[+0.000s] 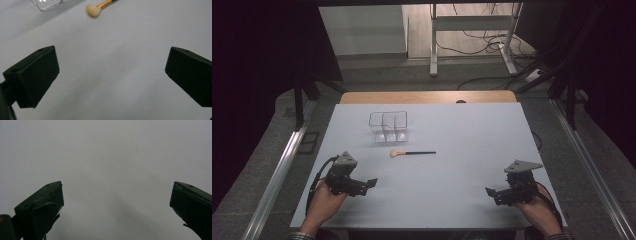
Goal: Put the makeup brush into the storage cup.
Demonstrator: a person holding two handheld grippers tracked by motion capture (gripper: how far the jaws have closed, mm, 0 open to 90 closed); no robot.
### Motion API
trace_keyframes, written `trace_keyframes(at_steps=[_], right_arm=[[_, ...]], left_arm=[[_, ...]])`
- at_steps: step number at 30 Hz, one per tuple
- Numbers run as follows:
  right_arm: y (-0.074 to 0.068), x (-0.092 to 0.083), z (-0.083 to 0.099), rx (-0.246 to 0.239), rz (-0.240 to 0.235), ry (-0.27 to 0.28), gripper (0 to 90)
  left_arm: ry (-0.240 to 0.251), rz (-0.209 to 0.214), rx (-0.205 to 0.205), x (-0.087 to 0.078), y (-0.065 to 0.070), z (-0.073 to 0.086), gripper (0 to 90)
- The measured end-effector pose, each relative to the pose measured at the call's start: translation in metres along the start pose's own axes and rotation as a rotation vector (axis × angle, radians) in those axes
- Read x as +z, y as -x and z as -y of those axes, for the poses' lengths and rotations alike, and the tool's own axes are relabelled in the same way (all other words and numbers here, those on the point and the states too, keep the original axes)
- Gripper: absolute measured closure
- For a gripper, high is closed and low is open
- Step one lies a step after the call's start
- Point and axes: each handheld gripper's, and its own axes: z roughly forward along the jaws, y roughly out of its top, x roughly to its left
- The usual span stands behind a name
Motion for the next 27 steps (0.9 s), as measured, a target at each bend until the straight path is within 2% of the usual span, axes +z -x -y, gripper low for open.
trace_keyframes(at_steps=[20,27], right_arm=[[0.002,0.002,0.0,0.04,0.014,0.008,0.0],[0.002,0.002,0.0,0.043,0.015,0.007,0.0]], left_arm=[[-0.003,-0.006,0.013,0.018,-0.006,-0.026,0.0],[0.005,0.013,0.013,0.024,-0.008,-0.036,0.0]])
